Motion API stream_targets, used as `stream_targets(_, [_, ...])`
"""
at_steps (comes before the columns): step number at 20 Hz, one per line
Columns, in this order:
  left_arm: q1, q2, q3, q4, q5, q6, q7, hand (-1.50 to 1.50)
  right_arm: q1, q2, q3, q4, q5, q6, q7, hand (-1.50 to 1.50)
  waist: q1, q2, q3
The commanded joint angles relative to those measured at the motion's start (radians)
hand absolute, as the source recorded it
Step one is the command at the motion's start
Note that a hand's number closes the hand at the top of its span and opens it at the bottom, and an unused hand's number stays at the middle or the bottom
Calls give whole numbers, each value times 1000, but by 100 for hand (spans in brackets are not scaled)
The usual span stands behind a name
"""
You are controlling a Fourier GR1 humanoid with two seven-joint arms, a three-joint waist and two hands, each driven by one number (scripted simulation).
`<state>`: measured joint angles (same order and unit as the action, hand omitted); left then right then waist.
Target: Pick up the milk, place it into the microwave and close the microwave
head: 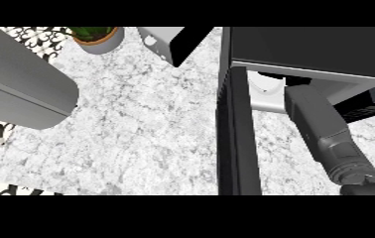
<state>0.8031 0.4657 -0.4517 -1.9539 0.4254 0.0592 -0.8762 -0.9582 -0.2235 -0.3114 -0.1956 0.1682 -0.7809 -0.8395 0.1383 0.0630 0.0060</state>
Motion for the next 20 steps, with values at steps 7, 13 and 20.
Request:
stream_targets(7, [-29, 1, -4, 8, -21, 3, 8, -150, 79, -76, 130, 192, 181, -396, 346, -150, 33, 22, -10])
stream_targets(13, [-54, 2, 14, 12, -6, 2, 26, -150, -16, 3, 200, 157, 246, -132, 237, -150, 34, 8, 3])
stream_targets(20, [-67, -13, 8, 25, -25, 10, 11, -150, -21, 70, 195, 147, 239, -43, 199, -150, 26, 5, 3])
